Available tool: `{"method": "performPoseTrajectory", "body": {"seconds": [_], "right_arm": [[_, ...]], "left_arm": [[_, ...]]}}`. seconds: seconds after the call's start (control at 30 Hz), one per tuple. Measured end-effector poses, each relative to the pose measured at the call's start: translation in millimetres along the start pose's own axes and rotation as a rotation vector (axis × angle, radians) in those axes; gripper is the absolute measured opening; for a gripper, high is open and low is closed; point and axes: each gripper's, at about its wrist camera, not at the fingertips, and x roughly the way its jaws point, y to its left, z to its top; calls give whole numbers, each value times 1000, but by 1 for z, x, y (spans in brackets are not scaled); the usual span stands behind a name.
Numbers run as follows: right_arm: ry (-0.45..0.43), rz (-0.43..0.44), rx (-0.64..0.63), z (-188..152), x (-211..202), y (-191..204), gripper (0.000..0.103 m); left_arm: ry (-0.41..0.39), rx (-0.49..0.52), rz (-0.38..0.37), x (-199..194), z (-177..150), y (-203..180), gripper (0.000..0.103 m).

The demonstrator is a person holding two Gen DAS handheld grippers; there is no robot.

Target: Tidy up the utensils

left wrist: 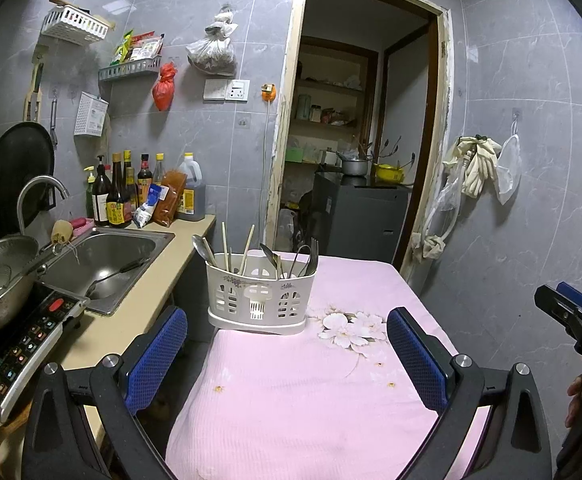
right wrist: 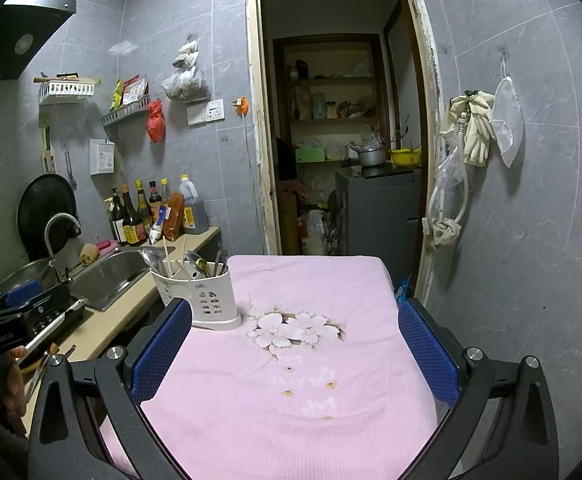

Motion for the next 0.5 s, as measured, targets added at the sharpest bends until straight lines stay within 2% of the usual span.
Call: {"method": "performPoseTrajectory", "body": {"seconds": [0.5], "right_arm": [[1, 1, 0, 0, 0, -1, 101]], "left_arm": [[-1, 0, -1, 1, 1, 0, 101]]}}
